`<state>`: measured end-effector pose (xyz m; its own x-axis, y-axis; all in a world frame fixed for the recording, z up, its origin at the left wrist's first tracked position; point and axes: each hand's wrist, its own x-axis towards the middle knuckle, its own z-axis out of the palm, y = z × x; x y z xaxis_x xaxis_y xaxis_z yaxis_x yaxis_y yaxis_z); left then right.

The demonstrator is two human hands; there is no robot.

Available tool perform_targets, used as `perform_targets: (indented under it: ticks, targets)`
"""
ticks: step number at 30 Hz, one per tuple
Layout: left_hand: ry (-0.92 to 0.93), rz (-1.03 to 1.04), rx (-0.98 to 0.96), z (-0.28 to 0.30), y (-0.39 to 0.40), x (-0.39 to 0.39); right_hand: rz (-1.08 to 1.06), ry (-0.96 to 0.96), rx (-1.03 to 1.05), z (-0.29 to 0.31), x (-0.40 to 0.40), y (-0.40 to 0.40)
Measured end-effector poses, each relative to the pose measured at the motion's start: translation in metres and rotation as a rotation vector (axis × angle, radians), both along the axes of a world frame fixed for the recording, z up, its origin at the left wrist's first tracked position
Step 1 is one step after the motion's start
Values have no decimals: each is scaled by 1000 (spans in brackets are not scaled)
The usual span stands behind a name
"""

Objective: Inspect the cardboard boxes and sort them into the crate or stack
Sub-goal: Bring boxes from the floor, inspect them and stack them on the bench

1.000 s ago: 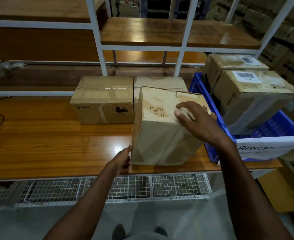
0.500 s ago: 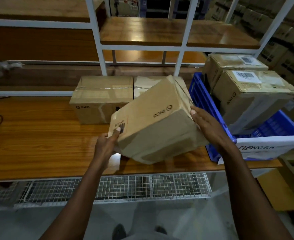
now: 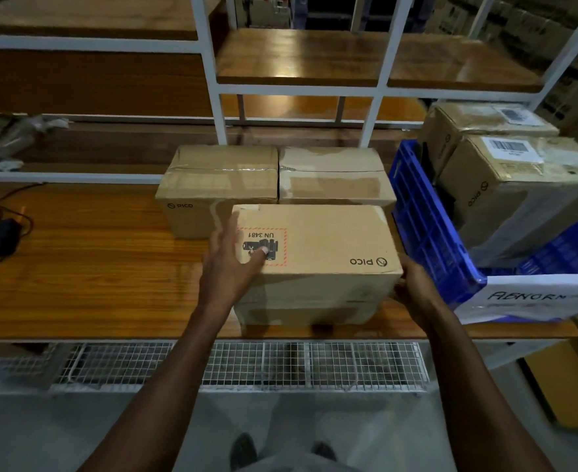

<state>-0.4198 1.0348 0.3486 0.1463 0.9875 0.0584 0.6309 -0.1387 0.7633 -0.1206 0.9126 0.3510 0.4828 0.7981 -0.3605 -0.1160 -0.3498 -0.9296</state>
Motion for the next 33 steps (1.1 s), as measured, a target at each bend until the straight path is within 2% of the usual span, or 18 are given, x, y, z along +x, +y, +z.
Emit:
perform_targets:
  ticks: [4,7,10,13,16,19,25,29,31,33]
  targets:
    - [162,-57,-9,15,5,1,-25,-178,147,21,2,12]
    - [273,-67,-29,27,5,4,33,-477,171,36,-9,28]
    - [365,-94,28,30,7,9,227,-836,63,39,-25,48]
    - [393,-122,40,30,9,15,451,-1099,-200,37,-48,62]
    - [438,-168,43,34,9,23,493,-1118,-308,35,-61,70]
    - [489,-244,112,37,2,40,492,-1122,-315,38,-59,72]
    - [558,-304,84,28,-11,57,505,-1146,-295,36,-57,64]
    - [400,-407,47,24,2,32,502,-1054,-296,36,-51,53]
    - [217,-431,67,22,9,15,463,-988,-312,36,-51,45]
    - [-8,-333,95,18,9,2,431,-973,-299,36,-51,40]
